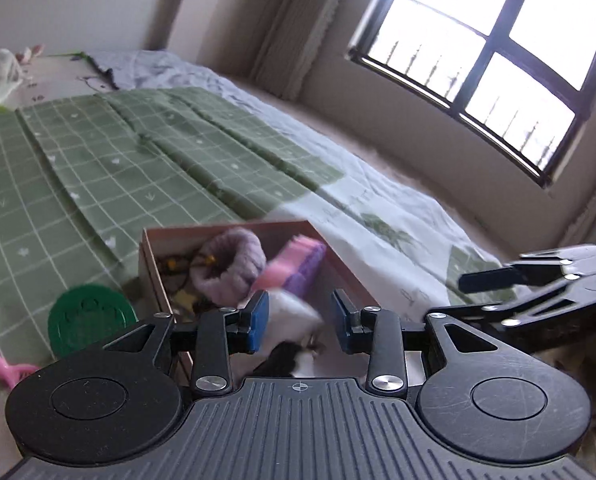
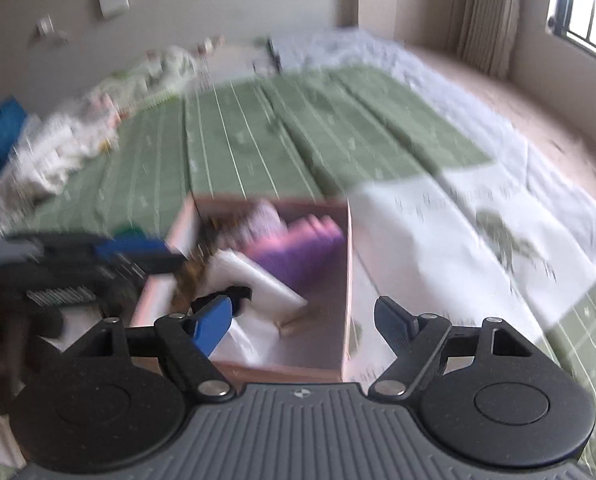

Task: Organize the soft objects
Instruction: 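Drop the hair tie into the pink box with left gripper while right drops clip, then move the left gripper toward the pink comb while the right hovers beside it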

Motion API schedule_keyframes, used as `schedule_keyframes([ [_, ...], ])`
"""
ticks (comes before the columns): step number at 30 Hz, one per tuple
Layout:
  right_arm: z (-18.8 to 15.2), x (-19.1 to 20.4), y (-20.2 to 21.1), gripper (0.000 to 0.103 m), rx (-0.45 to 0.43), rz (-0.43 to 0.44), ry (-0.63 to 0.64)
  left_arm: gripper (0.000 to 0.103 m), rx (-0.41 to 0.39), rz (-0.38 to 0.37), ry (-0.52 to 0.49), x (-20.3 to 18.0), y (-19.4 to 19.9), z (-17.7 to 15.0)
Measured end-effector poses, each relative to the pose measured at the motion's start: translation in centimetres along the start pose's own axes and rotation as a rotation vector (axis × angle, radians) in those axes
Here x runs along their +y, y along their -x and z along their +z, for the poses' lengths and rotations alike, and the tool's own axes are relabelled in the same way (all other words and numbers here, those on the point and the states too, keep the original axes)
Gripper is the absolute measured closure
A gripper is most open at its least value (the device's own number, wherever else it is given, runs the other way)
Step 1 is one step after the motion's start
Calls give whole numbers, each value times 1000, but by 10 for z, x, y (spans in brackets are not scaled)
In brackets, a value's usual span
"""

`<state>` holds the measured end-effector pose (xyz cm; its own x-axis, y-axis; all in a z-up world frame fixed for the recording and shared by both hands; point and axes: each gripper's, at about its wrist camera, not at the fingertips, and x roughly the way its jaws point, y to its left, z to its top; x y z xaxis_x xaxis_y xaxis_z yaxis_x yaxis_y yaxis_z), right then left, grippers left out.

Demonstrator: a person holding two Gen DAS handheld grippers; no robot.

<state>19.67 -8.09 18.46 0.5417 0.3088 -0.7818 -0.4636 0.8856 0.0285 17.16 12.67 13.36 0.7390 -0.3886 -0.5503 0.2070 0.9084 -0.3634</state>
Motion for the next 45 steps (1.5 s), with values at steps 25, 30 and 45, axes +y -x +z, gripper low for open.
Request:
schedule_keyframes([
  [25, 51, 212, -52, 62, 405, 82, 202, 65, 206, 219, 246, 110, 129, -124],
  [30, 43, 277, -102, 65, 468, 49, 281, 65, 167, 227, 298, 120, 135, -120],
  [45, 38, 328, -155, 64, 300, 75, 688, 65, 187, 152, 367, 125, 121, -125],
])
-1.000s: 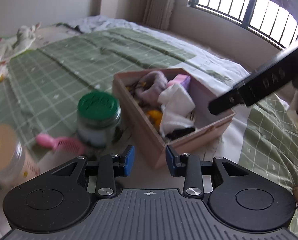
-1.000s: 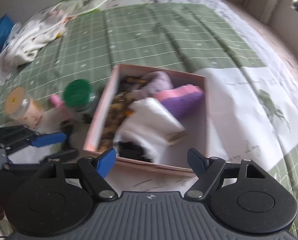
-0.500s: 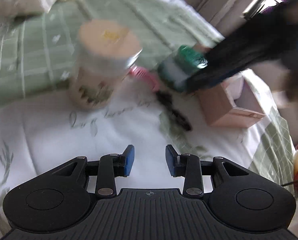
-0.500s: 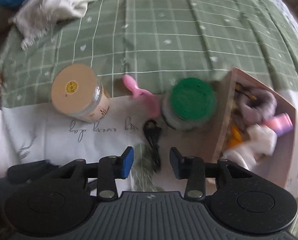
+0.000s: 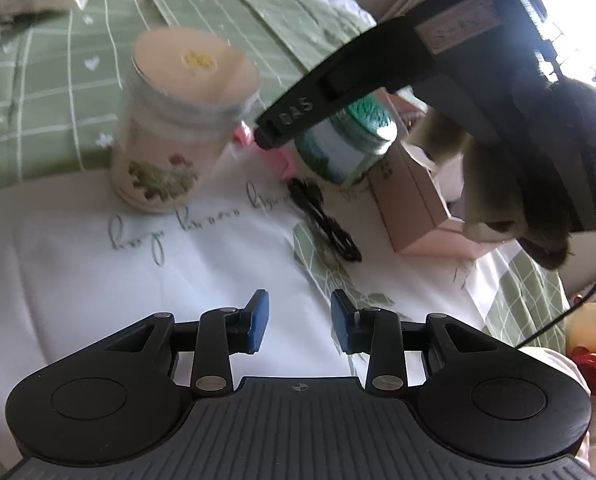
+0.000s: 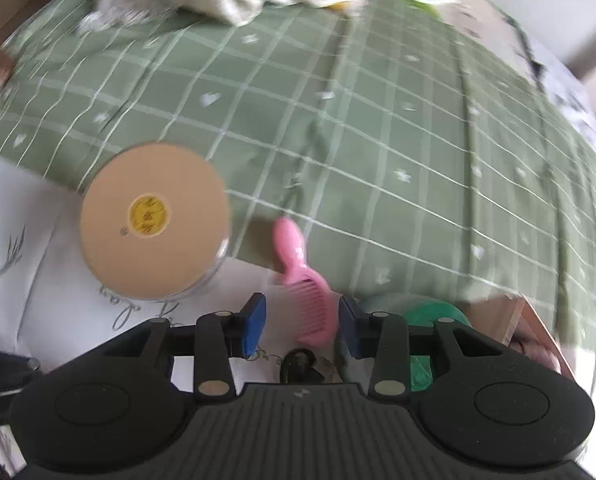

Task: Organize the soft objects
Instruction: 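Move the left gripper toward the pink comb while the right hovers beside it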

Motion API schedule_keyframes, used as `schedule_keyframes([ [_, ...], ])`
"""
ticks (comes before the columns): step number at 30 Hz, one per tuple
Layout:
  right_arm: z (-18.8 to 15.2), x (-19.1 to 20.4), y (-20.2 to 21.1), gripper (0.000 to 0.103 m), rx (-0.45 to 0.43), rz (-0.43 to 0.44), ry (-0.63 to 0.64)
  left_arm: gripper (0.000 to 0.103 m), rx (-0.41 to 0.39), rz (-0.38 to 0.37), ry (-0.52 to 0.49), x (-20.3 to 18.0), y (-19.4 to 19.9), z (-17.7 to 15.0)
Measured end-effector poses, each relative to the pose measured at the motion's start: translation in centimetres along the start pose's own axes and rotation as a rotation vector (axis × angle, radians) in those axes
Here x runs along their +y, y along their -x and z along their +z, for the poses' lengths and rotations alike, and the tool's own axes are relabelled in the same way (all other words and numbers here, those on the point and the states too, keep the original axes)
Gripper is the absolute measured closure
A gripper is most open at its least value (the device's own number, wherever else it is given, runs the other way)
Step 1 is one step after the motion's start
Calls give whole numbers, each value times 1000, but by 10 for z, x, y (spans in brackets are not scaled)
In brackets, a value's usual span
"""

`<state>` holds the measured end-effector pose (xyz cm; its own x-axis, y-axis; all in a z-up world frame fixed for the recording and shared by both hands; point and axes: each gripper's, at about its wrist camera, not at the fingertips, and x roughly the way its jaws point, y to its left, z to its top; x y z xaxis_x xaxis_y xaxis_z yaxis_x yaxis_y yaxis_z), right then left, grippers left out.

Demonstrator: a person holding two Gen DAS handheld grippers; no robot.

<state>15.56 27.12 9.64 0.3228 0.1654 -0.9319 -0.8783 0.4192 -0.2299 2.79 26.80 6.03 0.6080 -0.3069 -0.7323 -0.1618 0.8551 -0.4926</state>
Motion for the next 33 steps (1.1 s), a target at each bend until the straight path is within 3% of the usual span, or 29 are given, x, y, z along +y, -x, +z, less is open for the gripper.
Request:
schedule_keyframes([
  [9, 5, 14, -46, 65, 6, 0, 197, 66, 42, -25, 17, -2, -22, 1],
  [12, -3, 20, -46, 75, -41, 11, 241, 65, 35, -32, 24, 0, -22, 2],
  [14, -13, 20, -35, 92, -48, 57, 228, 65, 36, -38, 18, 0, -20, 2],
  [19, -57, 13, 7, 92, -32, 244, 83, 65, 41, -33, 18, 0, -19, 0],
  [21, -76, 10, 25, 91, -43, 279, 27, 65, 37, -21, 16, 1, -19, 0],
  [25, -101, -11, 39, 65, -76, 178, -138, 71, 36, 8, 2, 1, -21, -2],
  [29, -91, -18, 21, 65, -31, 108, -240, 71, 21, 16, -17, 3, -18, -7],
  [31, -76, -13, 21, 65, -61, 100, -196, 71, 17, 15, -11, 7, -14, -7],
  [33, -61, 4, 18, 65, -93, 44, -39, 71, 13, 13, 1, 9, -11, -6],
])
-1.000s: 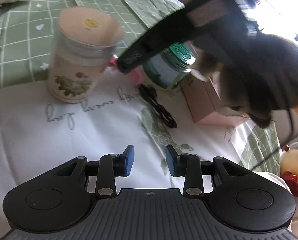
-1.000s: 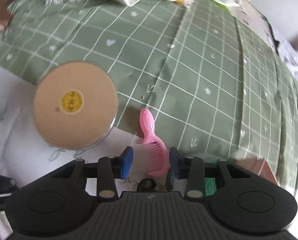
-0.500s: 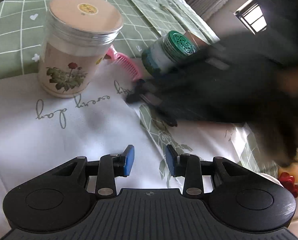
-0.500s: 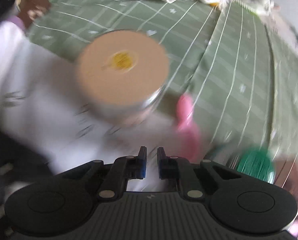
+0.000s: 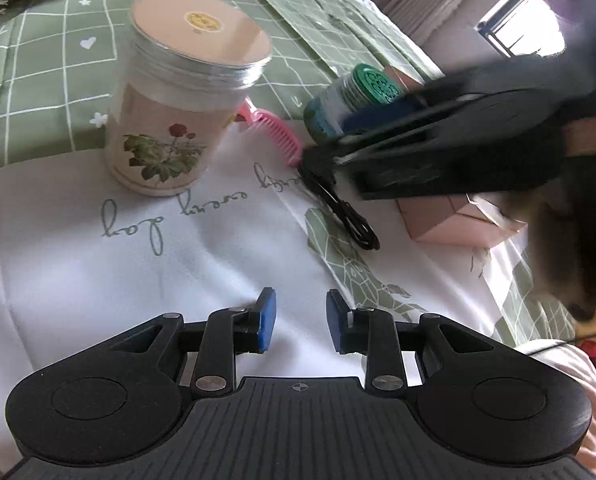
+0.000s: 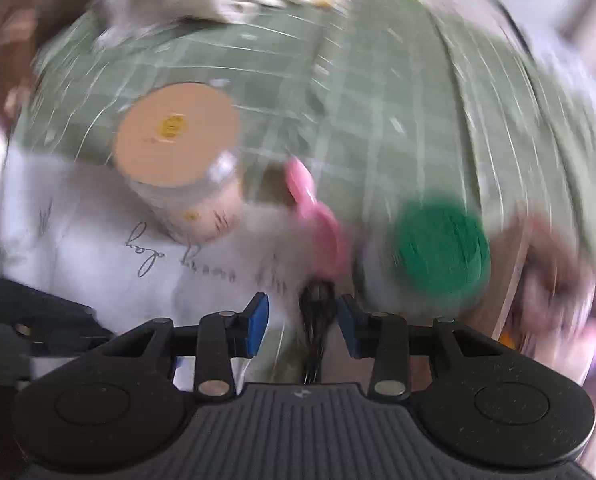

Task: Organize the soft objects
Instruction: 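Move the left gripper toward the pink comb while the right hovers beside it, then grasp the pink comb with left gripper while right approaches the black USB cable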

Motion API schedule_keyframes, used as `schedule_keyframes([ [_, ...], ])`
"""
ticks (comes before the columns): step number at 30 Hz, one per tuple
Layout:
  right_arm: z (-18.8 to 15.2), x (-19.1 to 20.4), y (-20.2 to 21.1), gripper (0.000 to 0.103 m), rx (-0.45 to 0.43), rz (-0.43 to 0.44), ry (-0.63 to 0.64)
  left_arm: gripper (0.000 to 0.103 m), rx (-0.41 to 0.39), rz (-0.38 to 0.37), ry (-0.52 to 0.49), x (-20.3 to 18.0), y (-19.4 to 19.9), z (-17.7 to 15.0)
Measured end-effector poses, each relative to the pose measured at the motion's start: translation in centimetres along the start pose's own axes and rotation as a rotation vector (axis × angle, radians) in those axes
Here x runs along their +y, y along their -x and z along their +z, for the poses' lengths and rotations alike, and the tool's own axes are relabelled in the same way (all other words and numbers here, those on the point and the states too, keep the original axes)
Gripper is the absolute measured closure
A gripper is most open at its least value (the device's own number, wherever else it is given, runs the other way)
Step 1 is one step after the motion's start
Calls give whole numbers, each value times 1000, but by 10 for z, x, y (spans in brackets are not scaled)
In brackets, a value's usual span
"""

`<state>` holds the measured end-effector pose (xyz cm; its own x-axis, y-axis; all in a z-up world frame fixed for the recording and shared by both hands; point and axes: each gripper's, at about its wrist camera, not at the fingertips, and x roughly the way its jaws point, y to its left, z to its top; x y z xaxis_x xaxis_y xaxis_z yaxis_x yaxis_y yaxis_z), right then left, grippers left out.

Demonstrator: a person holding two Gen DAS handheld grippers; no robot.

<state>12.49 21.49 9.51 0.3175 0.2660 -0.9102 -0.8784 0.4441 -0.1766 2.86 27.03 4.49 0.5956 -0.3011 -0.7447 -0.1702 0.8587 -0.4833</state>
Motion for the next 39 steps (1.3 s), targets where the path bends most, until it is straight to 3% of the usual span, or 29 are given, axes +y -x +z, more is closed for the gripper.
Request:
schedule_keyframes([
  [2, 8, 20, -9, 65, -26, -91, 206, 71, -1, -6, 12, 2, 3, 1],
  [4, 17, 26, -18, 65, -44, -83, 305, 71, -1, -19, 19, 3, 4, 1],
  [10, 59, 6, -55, 65, -3, 0, 313, 71, 25, -54, 28, 4, -5, 5],
  [14, 58, -1, -74, 66, 25, 34, 328, 71, 30, -66, 31, 3, -10, 5],
  [15, 57, -2, -76, 69, 18, 47, 327, 72, 30, -67, 35, 4, -10, 5],
  [17, 52, -3, -72, 85, 1, 89, 315, 72, 27, -66, 40, 3, -13, 6],
  [21, 35, -3, -57, 86, 4, 92, 305, 76, 25, -63, 33, 3, -17, 5],
  [23, 25, -5, -39, 86, 3, 115, 265, 78, 24, -62, 29, 3, -16, 4],
  [27, 7, -9, 8, 85, 15, 258, 91, 78, 23, -56, -56, -1, -11, -5],
  [28, 1, -10, 16, 83, 30, 286, 42, 78, 26, -51, -103, -5, -9, -9],
  [30, -14, -10, 33, 69, 30, 316, -31, 78, 37, -40, -193, -16, -6, -18],
  [32, -32, -7, 47, 51, 9, 266, -56, 78, 48, -28, -245, -24, -4, -24],
  [33, -42, -6, 51, 48, 6, 221, -58, 78, 53, -19, -260, -27, -2, -26],
  [37, -65, -13, 35, 47, 58, 78, -152, 77, 26, 18, -257, -34, 15, -29],
  [39, -70, -26, 16, 49, 115, 72, -259, 77, -11, 13, -276, -39, 27, -26],
])
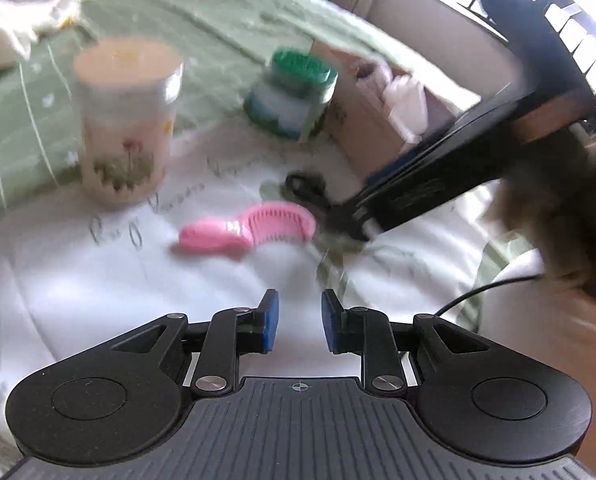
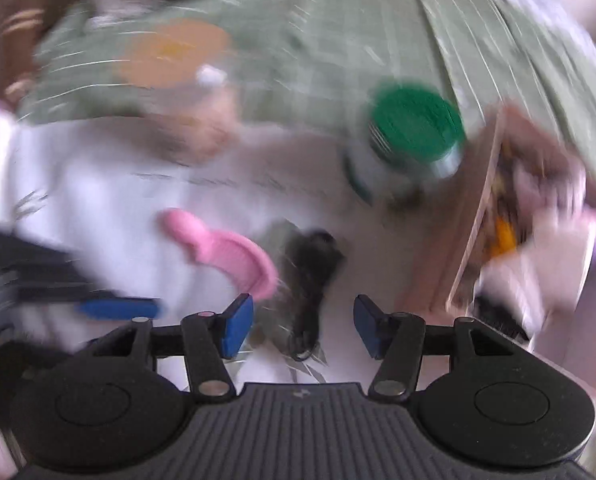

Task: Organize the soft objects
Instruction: 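Grasp the pink comb with left gripper while right approaches the black USB cable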

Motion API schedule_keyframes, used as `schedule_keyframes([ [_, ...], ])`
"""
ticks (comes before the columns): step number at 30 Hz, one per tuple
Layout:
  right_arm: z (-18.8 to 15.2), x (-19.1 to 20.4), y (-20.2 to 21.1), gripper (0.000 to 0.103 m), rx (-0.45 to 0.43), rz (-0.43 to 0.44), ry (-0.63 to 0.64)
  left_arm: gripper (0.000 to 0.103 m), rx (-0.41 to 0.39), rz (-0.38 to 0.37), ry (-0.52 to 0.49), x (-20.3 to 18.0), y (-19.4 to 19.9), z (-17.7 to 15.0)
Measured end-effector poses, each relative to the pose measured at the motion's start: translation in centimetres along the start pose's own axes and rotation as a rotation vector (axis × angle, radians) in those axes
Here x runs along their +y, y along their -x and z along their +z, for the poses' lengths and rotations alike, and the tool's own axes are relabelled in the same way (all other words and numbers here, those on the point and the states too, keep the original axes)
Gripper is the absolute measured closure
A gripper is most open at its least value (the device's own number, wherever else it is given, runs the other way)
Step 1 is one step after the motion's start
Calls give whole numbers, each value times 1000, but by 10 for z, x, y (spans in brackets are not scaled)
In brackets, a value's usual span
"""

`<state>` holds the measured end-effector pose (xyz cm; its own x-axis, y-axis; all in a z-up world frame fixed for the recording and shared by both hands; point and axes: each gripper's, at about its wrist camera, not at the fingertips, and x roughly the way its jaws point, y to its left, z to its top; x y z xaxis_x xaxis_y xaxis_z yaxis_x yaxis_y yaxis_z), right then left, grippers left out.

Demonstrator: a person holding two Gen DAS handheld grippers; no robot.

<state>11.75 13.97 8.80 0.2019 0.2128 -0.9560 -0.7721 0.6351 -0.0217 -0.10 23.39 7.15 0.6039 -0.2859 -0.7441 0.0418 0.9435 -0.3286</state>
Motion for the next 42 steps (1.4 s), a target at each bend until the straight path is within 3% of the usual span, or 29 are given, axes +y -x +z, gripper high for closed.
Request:
schedule_keyframes([
  [1, 1, -7, -8, 55, 14, 13, -36, 77, -12, 2, -24, -1, 4, 5],
  [2, 1, -12, -14, 75, 32, 22, -60, 77, -18, 4, -71, -5, 7, 12],
  [4, -2, -21, -20, 93, 70, 24, -93, 74, -17, 27, -175, -15, 5, 26],
  [7, -22, -35, 7, 93, -1, 45, -137, 74, 23, 89, -286, -21, -17, 50],
  [11, -70, -58, 61, 93, -121, 28, -228, 74, 46, 160, -345, -15, -49, 60],
  [16, -121, -87, 95, 93, -185, 50, -348, 73, 113, 139, -173, 8, -66, 54],
  [19, -118, -102, 87, 91, -166, 134, -365, 70, 138, 96, -171, 1, -61, 43],
  [21, -103, -103, 73, 79, -114, 211, -358, 70, 163, 88, -221, -10, -57, 35],
  [23, -88, -95, 59, 47, -82, 222, -336, 70, 184, 86, -277, -21, -54, 28],
  [26, -62, -72, 35, 43, -51, 167, -259, 70, 198, 76, -336, -35, -50, 19],
  [30, -36, -49, -5, 45, 34, 57, -180, 70, 164, 27, -353, -41, -34, 15],
  [33, -27, -43, -26, 59, 83, 23, -150, 70, 184, 34, -452, -47, -36, 11],
  [34, -26, -42, -29, 68, 84, 15, -131, 70, 201, 53, -488, -49, -40, 9],
  [35, -26, -40, -27, 86, 73, 12, -123, 70, 217, 63, -515, -51, -45, 5],
  [38, -31, -43, -10, 91, 73, 65, -172, 65, 241, 58, -605, -59, -46, -4],
  [42, -65, -54, 42, 93, -12, 61, -219, 66, 261, 36, -642, -60, -42, -17],
])
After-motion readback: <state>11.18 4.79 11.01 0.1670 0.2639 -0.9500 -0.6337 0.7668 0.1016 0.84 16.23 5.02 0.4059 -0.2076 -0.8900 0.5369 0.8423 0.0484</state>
